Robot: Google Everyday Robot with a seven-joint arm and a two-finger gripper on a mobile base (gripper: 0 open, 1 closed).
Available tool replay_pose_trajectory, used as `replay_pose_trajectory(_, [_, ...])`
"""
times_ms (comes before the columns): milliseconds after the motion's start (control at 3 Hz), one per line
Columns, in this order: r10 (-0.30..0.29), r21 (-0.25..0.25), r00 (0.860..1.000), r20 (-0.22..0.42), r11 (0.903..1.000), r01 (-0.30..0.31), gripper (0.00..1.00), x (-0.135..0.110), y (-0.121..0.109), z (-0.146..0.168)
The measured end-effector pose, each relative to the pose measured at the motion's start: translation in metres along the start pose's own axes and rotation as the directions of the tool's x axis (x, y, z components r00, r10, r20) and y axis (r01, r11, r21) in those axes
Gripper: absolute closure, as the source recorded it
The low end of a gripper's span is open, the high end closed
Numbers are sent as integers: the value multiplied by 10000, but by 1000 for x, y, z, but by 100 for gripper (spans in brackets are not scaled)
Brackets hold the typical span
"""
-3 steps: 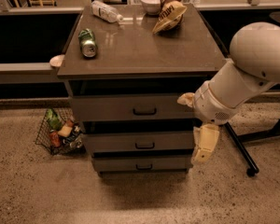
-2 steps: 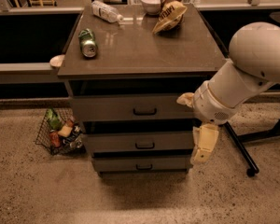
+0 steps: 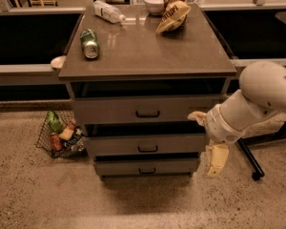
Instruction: Open middle drawer
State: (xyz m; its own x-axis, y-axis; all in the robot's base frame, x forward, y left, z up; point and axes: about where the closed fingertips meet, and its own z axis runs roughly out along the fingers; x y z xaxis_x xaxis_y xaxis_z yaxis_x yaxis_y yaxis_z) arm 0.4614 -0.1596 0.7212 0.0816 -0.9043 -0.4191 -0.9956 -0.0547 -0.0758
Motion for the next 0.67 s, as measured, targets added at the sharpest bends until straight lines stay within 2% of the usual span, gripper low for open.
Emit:
replay_pose_trajectory(333, [181,-32,9997,175,9998,-181,0,59,-12,47])
replay_pose_trajectory(667, [673,-396,9968,422,9971,-656,0,101,-27,88])
